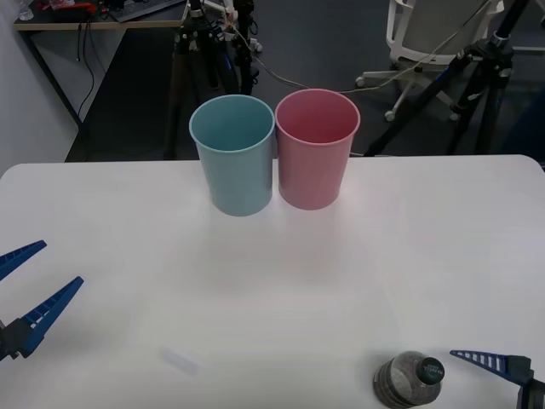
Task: Grasp the object on the table and drop it into the matching bin: aluminum can to the light blue bin, PET bottle to the pink bin.
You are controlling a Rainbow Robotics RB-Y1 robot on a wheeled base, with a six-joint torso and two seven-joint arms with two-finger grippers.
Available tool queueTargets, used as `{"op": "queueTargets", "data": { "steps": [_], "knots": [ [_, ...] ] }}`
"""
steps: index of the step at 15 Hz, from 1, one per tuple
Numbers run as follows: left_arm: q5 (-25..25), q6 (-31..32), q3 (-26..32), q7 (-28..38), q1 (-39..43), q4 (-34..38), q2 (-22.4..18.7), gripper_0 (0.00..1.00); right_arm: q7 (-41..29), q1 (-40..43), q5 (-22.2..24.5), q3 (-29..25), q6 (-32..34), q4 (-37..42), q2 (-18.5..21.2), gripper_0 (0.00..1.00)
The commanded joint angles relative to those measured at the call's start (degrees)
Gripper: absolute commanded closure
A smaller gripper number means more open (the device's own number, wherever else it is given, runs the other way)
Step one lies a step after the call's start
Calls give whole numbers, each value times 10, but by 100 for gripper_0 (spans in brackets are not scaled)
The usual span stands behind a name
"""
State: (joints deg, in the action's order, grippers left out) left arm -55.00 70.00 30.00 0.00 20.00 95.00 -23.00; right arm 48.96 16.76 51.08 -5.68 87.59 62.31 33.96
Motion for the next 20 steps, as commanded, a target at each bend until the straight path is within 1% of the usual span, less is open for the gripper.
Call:
{"op": "queueTargets", "data": {
  "steps": [1,3,12,20],
  "knots": [
    [0,0,0,0,0,0,0,0,1,-9,1,10,-6,0,-11,0],
    [0,0,0,0,0,0,0,0,1,-19,-5,30,-17,0,-15,0],
    [0,0,0,0,0,0,0,0,-1,-49,-6,78,-33,0,-30,0],
    [0,0,0,0,0,0,0,0,-3,-72,-6,90,-39,0,-42,0]
  ]
}}
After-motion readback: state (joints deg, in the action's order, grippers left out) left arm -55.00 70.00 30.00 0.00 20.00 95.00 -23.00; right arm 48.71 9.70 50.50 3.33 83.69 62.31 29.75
